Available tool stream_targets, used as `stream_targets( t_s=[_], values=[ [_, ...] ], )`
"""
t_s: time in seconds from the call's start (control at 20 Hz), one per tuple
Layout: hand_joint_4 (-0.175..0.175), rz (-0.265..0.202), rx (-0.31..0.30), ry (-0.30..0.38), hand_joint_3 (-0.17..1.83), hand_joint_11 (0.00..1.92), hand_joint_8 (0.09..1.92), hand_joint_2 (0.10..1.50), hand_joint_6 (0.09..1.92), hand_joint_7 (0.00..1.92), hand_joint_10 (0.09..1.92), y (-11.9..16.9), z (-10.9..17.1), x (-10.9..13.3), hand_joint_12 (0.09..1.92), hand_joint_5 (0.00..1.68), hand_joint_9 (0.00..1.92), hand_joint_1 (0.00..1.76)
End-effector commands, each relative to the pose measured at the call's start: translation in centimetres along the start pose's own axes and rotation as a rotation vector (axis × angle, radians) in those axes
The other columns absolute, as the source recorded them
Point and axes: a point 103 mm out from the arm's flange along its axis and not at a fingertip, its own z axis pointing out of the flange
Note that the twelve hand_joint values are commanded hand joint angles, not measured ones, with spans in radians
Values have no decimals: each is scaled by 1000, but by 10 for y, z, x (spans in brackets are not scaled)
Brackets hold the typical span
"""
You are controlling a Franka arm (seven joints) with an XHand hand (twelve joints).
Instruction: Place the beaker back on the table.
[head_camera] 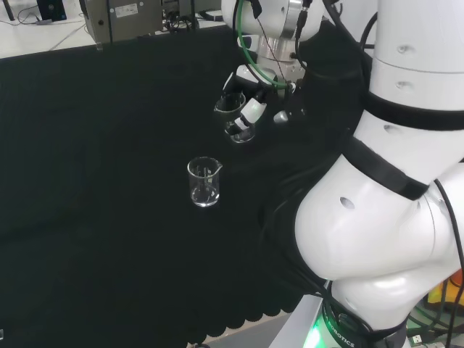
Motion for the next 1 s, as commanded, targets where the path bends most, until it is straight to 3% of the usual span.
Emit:
stream_targets(
  t_s=[0.05,1.0],
  values=[
    [-103,-53,-70,85,937,1407,474,455,647,1519,87,36,10,-25,618,1310,1724,1330],
    [-90,-55,-71,132,906,1380,418,469,625,1533,87,67,43,-30,598,1316,1703,1329]
  ],
)
